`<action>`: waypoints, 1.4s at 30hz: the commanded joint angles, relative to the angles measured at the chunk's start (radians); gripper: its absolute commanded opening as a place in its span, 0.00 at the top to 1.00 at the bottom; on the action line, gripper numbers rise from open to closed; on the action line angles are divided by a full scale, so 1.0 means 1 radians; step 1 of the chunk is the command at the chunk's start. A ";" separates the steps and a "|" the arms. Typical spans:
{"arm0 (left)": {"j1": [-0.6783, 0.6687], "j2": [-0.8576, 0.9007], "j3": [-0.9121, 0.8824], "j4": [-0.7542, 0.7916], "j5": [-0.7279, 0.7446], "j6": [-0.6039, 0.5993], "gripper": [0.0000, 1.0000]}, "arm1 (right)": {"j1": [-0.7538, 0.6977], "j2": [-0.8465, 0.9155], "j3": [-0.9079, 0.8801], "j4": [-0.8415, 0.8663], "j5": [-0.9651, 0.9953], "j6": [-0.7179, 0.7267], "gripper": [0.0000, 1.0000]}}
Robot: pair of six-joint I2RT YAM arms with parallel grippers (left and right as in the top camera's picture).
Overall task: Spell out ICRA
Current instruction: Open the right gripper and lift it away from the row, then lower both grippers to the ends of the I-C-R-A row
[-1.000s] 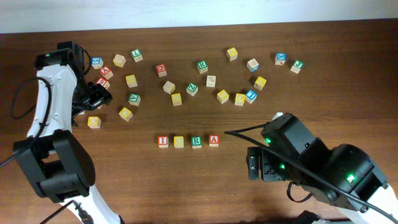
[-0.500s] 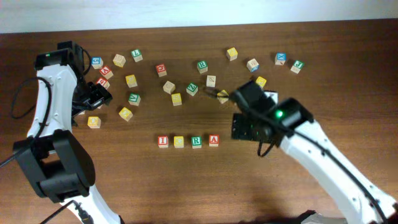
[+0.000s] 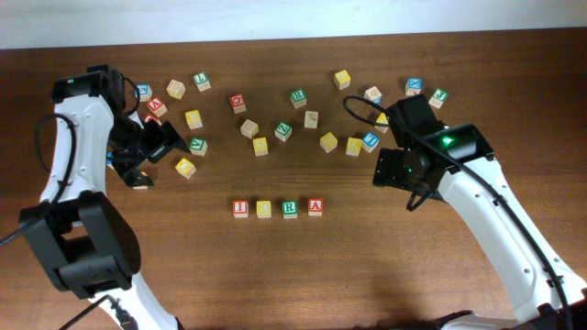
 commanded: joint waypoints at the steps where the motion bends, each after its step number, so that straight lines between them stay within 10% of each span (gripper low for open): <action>1: 0.005 -0.151 0.002 -0.014 0.024 0.084 0.09 | -0.005 0.005 -0.006 0.019 0.008 -0.011 0.02; 6: -0.048 -0.454 0.002 -0.097 -0.053 0.116 0.06 | -0.004 0.045 -0.006 0.092 -0.078 -0.007 0.02; 15: -0.323 -0.488 -0.171 -0.052 -0.224 0.112 0.04 | -0.003 0.082 -0.006 0.104 -0.186 -0.007 0.02; 18: -0.331 -0.488 -0.293 0.051 -0.223 0.112 0.29 | -0.003 0.082 -0.006 0.107 -0.187 -0.007 0.02; 21: -0.331 -0.488 -0.412 0.160 -0.224 0.112 0.29 | -0.003 0.082 -0.006 0.101 -0.188 -0.007 0.02; 23: -0.331 -0.488 -0.468 0.235 -0.224 0.112 0.45 | -0.003 0.082 -0.008 0.101 -0.192 -0.007 0.11; 29: -0.331 -0.452 -0.584 0.404 -0.388 0.111 1.00 | -0.003 0.082 -0.153 0.193 -0.235 -0.007 0.96; 42: -0.332 -0.235 -0.693 0.626 -0.244 0.067 1.00 | 0.168 0.096 -0.382 0.597 -0.254 0.042 0.96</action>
